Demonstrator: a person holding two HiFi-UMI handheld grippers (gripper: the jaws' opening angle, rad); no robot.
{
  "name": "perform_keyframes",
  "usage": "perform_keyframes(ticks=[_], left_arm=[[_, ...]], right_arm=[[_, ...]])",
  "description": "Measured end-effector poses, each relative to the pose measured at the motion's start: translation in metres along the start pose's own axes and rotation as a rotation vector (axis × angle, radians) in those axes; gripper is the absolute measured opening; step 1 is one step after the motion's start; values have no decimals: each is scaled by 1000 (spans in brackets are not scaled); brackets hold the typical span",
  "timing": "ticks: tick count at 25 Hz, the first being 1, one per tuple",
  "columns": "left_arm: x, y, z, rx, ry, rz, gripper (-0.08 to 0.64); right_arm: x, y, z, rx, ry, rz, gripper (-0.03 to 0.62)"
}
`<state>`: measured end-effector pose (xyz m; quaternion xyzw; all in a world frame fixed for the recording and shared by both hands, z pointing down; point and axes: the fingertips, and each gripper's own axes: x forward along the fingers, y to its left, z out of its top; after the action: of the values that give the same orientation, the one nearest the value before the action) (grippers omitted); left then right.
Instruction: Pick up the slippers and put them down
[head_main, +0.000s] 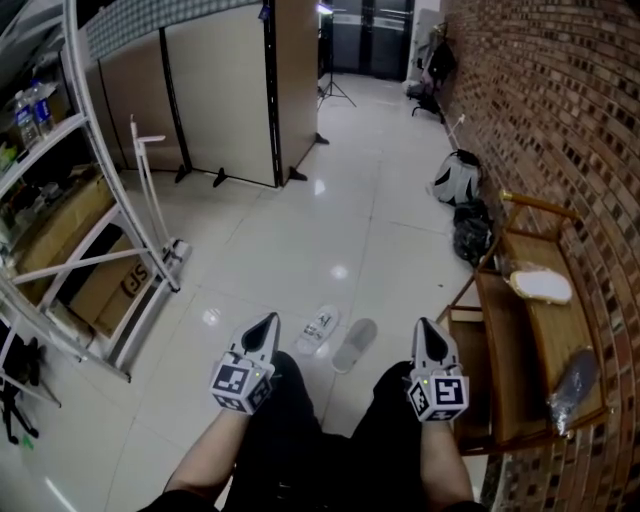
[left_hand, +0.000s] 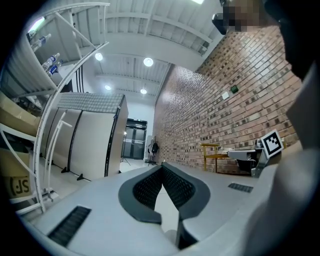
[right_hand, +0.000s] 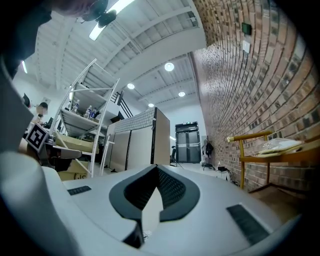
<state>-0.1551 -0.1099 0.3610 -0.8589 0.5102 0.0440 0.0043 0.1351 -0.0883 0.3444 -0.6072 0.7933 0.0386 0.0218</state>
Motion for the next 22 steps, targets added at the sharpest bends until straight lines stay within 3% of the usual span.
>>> perform_keyframes(ticks=[22], left_arm=[[1, -5, 6, 2, 4, -1, 3]], right_arm=[[1, 2, -1, 22, 13, 9, 8]])
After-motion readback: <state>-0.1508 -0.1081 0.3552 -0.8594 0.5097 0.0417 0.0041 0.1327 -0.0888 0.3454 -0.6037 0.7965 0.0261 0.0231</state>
